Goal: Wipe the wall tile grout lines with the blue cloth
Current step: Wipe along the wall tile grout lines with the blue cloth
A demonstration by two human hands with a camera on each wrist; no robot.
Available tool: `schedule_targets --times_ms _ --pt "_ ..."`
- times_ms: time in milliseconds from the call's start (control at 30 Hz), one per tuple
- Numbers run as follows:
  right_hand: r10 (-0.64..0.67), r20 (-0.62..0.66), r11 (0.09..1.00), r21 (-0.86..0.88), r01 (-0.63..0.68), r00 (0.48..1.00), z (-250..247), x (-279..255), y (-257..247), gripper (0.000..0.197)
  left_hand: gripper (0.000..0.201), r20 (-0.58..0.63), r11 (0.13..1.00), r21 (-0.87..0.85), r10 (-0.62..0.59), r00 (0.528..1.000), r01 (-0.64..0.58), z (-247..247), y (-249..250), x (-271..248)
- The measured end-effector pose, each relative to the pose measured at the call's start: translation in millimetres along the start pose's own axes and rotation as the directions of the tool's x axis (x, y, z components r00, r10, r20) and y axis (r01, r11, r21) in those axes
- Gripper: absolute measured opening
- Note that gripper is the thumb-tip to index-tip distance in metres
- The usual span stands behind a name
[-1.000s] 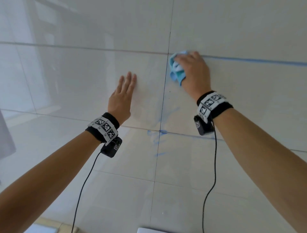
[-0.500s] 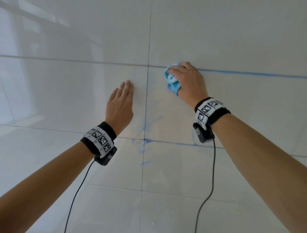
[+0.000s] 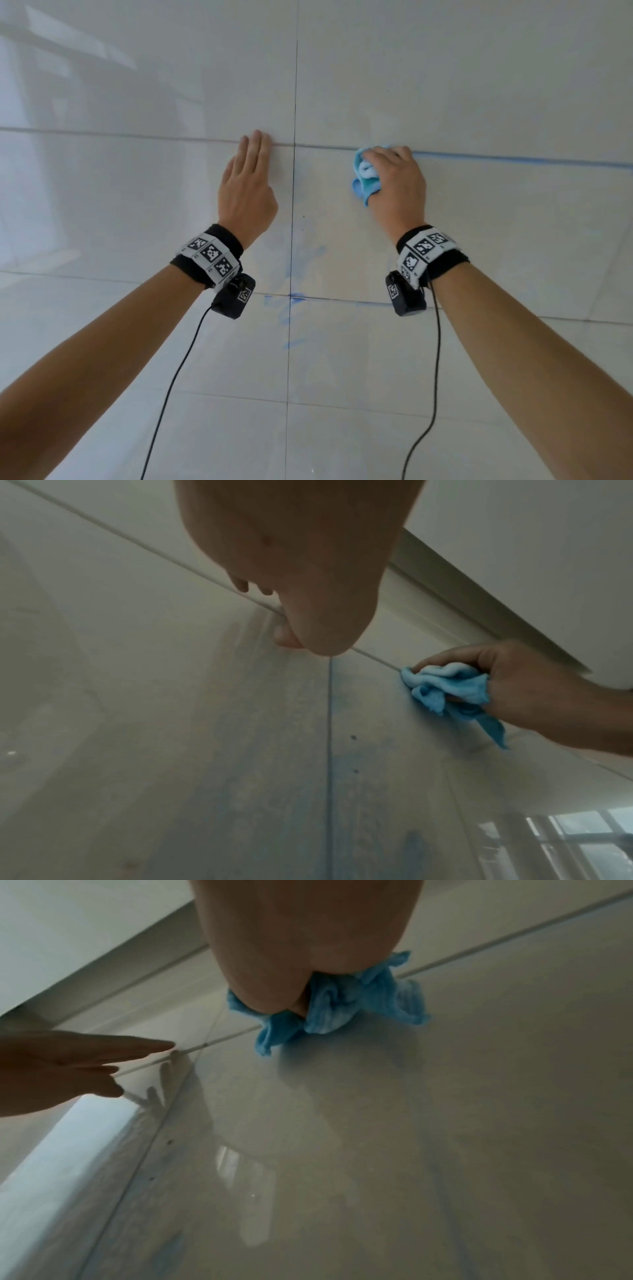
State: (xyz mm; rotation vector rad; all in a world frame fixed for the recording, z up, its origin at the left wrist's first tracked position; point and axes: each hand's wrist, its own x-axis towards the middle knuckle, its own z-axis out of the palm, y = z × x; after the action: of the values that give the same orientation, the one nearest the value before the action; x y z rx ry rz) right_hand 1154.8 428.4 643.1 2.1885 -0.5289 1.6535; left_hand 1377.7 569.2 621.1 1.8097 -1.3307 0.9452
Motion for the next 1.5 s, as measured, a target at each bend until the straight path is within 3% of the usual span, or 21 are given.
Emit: schedule_targets --times_ms 267,433,733,967,1233,1500 --pt "-0.117 0.094 0.993 0.026 0.115 0.989 47.4 30.1 -70.7 0.034 0.093 -0.018 0.999 -0.038 0.009 1.0 -0.01 -7.2 -23.5 9.3" --pt "-0.193 0.211 0.976 -0.058 0.209 0.958 34.3 34.6 -63.7 0.042 0.097 -0.033 0.994 -0.073 0.083 0.996 -0.085 -6.4 7.3 18.3" --pt "-0.174 0.199 0.964 -0.163 0.207 0.965 -42.5 3.0 51.1 0.041 0.09 -0.07 0.966 -0.075 0.242 0.968 -0.247 7.6 98.7 36.4" --pt "-0.02 0.163 0.966 -0.252 0.061 0.986 -119.5 -29.2 149.0 0.05 0.087 -0.038 0.948 -0.107 0.298 0.954 -0.301 33.7 202.8 48.6" --pt "0.057 0.104 0.966 -0.257 -0.029 0.993 -172.0 -51.1 225.2 0.045 0.085 -0.025 0.931 -0.112 0.346 0.938 -0.347 50.5 305.4 57.5" --pt "0.273 0.064 0.917 -0.318 -0.239 0.96 -251.5 -71.3 301.7 0.038 0.086 0.051 0.937 -0.103 0.341 0.939 -0.334 57.5 373.9 60.1"
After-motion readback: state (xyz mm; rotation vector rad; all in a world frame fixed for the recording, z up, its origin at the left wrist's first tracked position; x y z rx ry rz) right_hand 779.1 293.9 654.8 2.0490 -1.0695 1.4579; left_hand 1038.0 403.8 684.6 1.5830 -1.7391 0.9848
